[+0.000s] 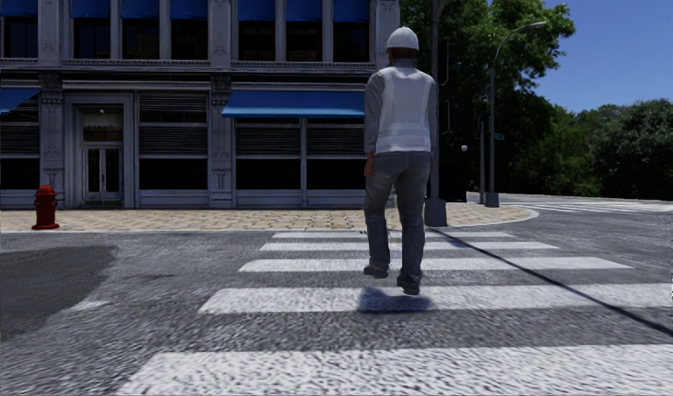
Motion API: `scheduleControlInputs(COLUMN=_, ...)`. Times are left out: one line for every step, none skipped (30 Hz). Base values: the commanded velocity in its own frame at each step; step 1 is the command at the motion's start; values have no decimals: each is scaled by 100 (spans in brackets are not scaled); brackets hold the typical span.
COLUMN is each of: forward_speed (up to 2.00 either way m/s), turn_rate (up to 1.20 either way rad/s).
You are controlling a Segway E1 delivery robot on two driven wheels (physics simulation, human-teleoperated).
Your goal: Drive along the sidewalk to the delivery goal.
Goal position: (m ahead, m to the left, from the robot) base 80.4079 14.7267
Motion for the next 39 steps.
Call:
scheduleControlInputs(forward_speed=113, turn_rate=0)
scheduleControlInputs(forward_speed=113, turn_rate=0)
scheduleControlInputs(forward_speed=113, turn_rate=0)
scheduleControlInputs(forward_speed=113, turn_rate=0)
scheduleControlInputs(forward_speed=113, turn_rate=0)
scheduleControlInputs(forward_speed=113, turn_rate=0)
scheduleControlInputs(forward_speed=113, turn_rate=0)
scheduleControlInputs(forward_speed=113, turn_rate=0)
scheduleControlInputs(forward_speed=113, turn_rate=0)
scheduleControlInputs(forward_speed=113, turn_rate=0)
scheduleControlInputs(forward_speed=113, turn_rate=0)
scheduleControlInputs(forward_speed=113, turn_rate=0)
scheduleControlInputs(forward_speed=113, turn_rate=0)
scheduleControlInputs(forward_speed=113, turn_rate=0)
scheduleControlInputs(forward_speed=113, turn_rate=0)
scheduleControlInputs(forward_speed=113, turn_rate=0)
scheduleControlInputs(forward_speed=113, turn_rate=0)
scheduleControlInputs(forward_speed=113, turn_rate=0)
scheduleControlInputs(forward_speed=113, turn_rate=0)
scheduleControlInputs(forward_speed=113, turn_rate=0)
scheduleControlInputs(forward_speed=113, turn_rate=0)
scheduleControlInputs(forward_speed=113, turn_rate=0)
scheduleControlInputs(forward_speed=113, turn_rate=0)
scheduleControlInputs(forward_speed=113, turn_rate=0)
scheduleControlInputs(forward_speed=113, turn_rate=0)
scheduleControlInputs(forward_speed=113, turn_rate=0)
scheduleControlInputs(forward_speed=113, turn_rate=0)
scheduleControlInputs(forward_speed=113, turn_rate=0)
scheduleControlInputs(forward_speed=113, turn_rate=0)
scheduleControlInputs(forward_speed=113, turn_rate=0)
scheduleControlInputs(forward_speed=113, turn_rate=0)
scheduleControlInputs(forward_speed=113, turn_rate=0)
scheduleControlInputs(forward_speed=113, turn_rate=0)
scheduleControlInputs(forward_speed=113, turn_rate=0)
scheduleControlInputs(forward_speed=113, turn_rate=0)
scheduleControlInputs(forward_speed=113, turn_rate=0)
scheduleControlInputs(forward_speed=113, turn_rate=0)
scheduleControlInputs(forward_speed=113, turn_rate=0)
scheduleControlInputs(forward_speed=113, turn_rate=0)
